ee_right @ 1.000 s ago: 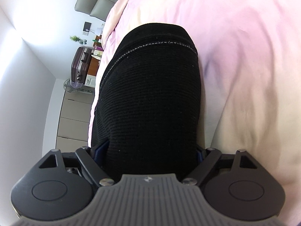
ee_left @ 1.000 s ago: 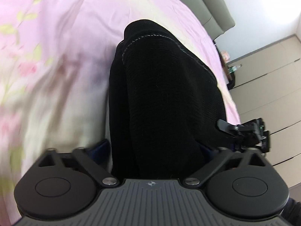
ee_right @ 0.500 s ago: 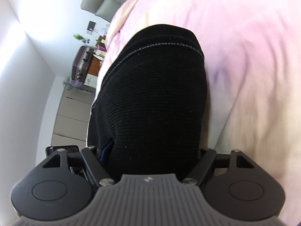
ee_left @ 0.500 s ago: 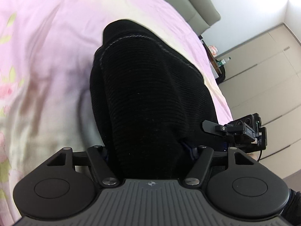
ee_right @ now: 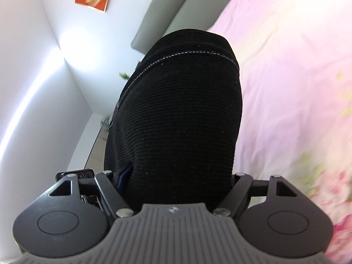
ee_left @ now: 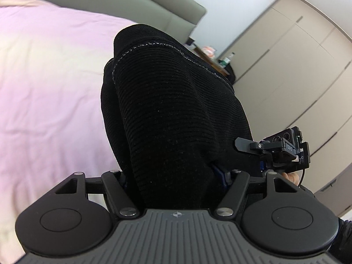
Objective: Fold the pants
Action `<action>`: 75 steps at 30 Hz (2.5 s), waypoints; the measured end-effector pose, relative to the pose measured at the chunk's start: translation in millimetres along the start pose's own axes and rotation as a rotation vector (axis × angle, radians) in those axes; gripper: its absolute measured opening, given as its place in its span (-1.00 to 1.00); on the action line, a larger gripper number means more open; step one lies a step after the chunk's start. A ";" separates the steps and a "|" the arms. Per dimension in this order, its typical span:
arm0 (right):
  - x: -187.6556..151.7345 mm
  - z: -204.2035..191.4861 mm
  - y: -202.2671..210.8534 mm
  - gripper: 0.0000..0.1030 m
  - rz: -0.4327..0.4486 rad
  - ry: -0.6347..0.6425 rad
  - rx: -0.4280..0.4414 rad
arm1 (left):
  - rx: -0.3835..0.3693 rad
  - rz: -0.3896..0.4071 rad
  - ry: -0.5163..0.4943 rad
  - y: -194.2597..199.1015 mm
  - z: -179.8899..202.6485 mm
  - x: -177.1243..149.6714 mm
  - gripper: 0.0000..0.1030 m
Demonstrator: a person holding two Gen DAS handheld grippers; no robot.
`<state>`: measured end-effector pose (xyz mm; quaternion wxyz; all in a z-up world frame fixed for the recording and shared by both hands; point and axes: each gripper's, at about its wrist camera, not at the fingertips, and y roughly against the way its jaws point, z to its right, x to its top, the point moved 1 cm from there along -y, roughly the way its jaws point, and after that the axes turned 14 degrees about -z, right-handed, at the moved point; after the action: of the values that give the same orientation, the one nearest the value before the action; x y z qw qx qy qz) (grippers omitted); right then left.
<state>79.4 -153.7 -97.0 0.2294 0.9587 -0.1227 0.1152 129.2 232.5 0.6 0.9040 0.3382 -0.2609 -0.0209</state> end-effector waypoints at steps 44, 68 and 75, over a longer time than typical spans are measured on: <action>141.3 271.4 181.3 0.45 0.072 -0.293 -0.187 | -0.060 -0.321 0.055 -381.1 -66.7 166.4 0.50; 27.9 254.3 168.2 0.45 0.057 -0.273 -0.298 | 0.039 -0.295 -0.062 -349.6 -43.7 125.3 0.77; 2.4 247.8 149.2 0.13 0.142 -0.243 -0.375 | 0.185 -0.309 -0.199 -351.0 -30.0 108.6 0.76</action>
<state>79.5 -399.2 -250.1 0.3782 0.8952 -0.2358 -0.0101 286.1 -43.2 -187.2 0.8248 0.4521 -0.2948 -0.1683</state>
